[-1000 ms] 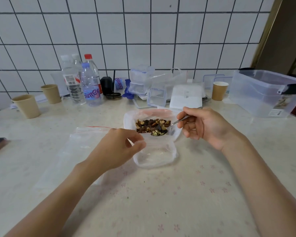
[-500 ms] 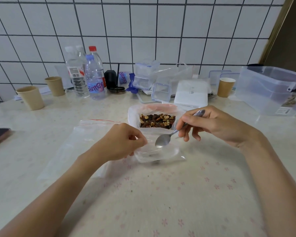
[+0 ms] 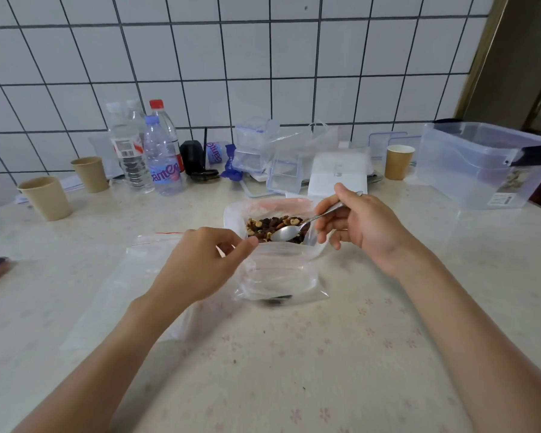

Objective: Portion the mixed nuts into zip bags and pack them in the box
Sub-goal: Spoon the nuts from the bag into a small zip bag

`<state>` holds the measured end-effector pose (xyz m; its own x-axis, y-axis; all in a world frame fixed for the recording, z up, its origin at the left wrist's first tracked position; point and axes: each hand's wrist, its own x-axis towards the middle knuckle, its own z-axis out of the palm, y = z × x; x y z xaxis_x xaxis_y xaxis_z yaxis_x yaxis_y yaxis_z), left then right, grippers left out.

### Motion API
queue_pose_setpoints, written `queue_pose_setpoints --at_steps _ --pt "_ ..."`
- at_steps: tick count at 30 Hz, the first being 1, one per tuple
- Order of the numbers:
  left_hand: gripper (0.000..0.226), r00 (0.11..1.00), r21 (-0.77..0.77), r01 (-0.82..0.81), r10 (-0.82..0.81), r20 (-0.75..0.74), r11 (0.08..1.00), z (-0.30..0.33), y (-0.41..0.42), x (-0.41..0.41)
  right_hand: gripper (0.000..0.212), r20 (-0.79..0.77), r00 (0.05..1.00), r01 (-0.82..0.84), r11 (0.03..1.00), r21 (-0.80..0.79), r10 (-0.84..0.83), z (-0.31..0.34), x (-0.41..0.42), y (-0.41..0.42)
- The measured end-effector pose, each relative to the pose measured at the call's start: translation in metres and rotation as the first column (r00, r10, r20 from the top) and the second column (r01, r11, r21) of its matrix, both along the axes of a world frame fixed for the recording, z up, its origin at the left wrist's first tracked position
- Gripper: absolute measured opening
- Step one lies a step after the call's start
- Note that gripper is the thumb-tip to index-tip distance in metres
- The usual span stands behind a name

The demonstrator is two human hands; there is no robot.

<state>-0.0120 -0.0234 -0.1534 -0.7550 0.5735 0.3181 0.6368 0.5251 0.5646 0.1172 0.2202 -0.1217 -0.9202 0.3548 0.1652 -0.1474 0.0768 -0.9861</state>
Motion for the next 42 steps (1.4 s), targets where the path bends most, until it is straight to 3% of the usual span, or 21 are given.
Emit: queue_pose_setpoints --at_steps 5,11,17,29,34,42 --pt "0.032 0.983 0.167 -0.182 0.178 0.036 0.969 -0.004 0.002 -0.012 0.04 0.026 0.971 0.236 0.972 0.019 -0.236 -0.006 -0.006 0.0" --pt "0.062 0.94 0.214 -0.26 0.196 0.28 0.942 -0.019 0.021 -0.022 0.036 -0.031 0.926 0.372 0.902 0.22 -0.375 -0.014 -0.01 -0.008" --pt "0.026 0.957 0.239 -0.177 0.11 0.27 0.955 -0.022 0.025 -0.021 0.034 -0.013 0.938 0.333 0.888 0.318 -0.348 -0.026 -0.02 -0.023" --pt "0.029 0.99 0.41 -0.065 0.006 0.143 0.91 -0.019 0.024 -0.014 0.034 0.146 0.947 0.295 0.954 -0.052 -0.285 -0.03 -0.024 -0.032" --pt "0.029 0.996 0.406 -0.027 -0.012 0.094 0.913 -0.019 0.025 -0.013 0.032 0.176 0.964 0.214 0.975 -0.064 -0.2 -0.035 -0.026 -0.033" --pt "0.031 0.998 0.387 -0.027 0.001 0.066 0.922 -0.018 0.023 -0.013 0.031 0.193 0.962 0.231 0.951 -0.207 -0.192 -0.039 -0.029 -0.031"
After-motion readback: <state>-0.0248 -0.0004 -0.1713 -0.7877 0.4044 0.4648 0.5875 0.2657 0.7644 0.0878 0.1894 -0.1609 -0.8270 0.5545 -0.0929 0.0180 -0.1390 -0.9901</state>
